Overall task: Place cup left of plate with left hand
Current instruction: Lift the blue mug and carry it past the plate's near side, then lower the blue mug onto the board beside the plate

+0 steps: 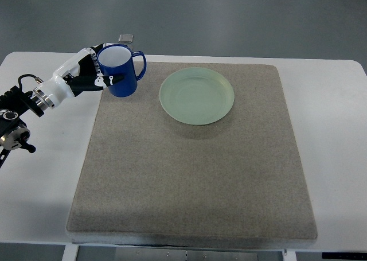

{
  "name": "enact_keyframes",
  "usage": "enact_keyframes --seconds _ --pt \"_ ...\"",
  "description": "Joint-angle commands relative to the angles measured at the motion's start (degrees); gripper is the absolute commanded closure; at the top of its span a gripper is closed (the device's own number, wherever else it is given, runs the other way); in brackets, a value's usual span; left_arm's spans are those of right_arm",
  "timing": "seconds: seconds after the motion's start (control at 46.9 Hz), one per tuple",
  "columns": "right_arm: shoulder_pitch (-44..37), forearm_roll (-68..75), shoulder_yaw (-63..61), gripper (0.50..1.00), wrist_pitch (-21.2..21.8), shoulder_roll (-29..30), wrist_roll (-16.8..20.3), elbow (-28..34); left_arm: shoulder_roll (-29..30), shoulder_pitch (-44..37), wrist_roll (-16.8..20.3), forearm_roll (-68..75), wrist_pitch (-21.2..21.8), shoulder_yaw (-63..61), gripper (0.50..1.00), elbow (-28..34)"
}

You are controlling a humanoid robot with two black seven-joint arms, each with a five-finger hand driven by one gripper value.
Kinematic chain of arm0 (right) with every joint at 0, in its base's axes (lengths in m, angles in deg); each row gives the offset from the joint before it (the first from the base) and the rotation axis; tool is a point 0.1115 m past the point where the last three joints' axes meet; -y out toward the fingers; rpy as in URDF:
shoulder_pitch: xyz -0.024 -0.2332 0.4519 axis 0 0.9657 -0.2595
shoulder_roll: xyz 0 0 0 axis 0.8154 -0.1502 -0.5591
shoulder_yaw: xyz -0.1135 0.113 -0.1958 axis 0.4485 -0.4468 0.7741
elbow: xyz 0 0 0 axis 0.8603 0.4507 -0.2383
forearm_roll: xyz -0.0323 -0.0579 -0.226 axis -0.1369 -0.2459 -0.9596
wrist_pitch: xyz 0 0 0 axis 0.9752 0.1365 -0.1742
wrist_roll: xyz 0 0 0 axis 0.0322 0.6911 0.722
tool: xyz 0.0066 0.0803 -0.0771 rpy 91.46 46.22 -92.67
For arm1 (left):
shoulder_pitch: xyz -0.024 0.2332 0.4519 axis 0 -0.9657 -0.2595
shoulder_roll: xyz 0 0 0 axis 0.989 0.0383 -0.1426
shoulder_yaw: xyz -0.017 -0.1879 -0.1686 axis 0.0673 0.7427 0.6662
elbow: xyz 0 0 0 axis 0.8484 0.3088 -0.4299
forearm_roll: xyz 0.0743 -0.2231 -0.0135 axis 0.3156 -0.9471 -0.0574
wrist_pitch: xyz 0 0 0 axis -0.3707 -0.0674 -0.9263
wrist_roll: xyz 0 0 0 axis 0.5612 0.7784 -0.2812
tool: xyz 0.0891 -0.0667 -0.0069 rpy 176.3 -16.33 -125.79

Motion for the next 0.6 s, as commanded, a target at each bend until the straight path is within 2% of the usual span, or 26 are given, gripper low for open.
enact_keyframes --seconds 0.0,0.149,0.576 --pt "0.0 0.0 0.0 0.568 0.0 0.0 0.0 0.0 -0.2 -0.1 0.2 0.0 1.2 0.0 1.0 1.4" --pt "0.0 0.0 0.0 0.568 0.0 0.0 0.0 0.0 -0.4 -0.3 1.4 0.2 3.2 -0.4 1.0 2.4" --pt "0.0 0.0 0.0 0.568 0.0 0.0 0.0 0.0 -2.5 -1.6 2.0 0.8 4.8 -1.0 1.0 6.1"
